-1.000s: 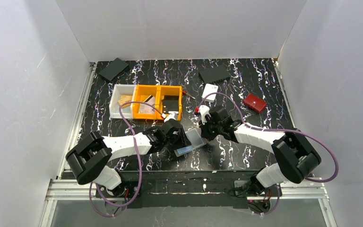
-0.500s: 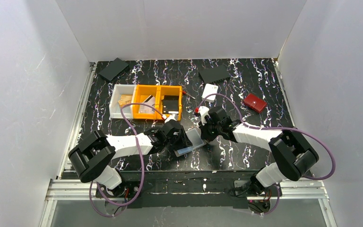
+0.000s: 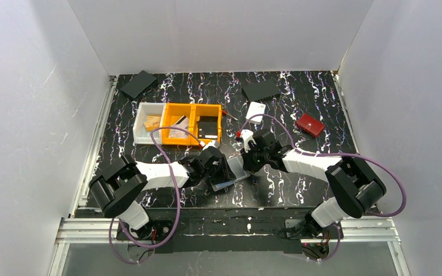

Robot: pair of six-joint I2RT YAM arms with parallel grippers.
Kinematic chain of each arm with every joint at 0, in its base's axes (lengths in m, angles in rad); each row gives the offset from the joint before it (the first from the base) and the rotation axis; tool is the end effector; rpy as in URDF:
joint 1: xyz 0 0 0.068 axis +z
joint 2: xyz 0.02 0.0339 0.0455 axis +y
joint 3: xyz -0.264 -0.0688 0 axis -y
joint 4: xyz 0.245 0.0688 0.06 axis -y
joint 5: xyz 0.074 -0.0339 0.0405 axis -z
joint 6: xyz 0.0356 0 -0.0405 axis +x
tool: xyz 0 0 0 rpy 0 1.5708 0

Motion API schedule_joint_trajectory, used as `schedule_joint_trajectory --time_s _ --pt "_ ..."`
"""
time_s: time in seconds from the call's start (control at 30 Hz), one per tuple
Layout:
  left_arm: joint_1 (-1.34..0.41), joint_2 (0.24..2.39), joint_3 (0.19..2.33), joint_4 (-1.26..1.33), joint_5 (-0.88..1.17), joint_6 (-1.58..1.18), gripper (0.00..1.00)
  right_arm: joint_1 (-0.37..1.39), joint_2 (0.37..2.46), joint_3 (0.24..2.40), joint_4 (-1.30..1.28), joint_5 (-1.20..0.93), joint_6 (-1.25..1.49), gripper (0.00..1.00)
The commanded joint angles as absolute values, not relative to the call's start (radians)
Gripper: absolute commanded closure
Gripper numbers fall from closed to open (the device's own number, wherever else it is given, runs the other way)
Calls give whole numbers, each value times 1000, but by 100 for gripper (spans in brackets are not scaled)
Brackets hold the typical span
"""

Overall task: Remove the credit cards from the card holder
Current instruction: Remove the credit card from the card holder.

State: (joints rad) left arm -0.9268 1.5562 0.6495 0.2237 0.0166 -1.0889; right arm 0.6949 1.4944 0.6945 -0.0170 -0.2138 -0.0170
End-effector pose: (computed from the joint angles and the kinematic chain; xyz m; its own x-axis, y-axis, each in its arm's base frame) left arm 0.1793 -0.2398 0.1524 -0.8910 -0.2889 -0.3502 0.0384 0.7207 -0.6922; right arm 0.2164 0.1903 0.1635 -0.5474 -0.4779 -0.6870 -0.7467 0.6496 0.1430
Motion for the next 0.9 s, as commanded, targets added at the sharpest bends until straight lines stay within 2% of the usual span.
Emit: schedule_joint_trajectory --time_s 0.0,0.27,0.47,0.87 --pt "-933 1578 639 217 39 -1085 66 695 1510 733 2 -271 -6 87" --pt "-933 1590 629 234 50 -1090 61 679 1502 735 -25 -337 17 76" --pt "-933 1590 627 241 60 -1091 55 673 1502 735 -24 -371 22 72" --pt "-930 1602 583 241 14 -1138 72 615 1530 739 -17 -499 87 72"
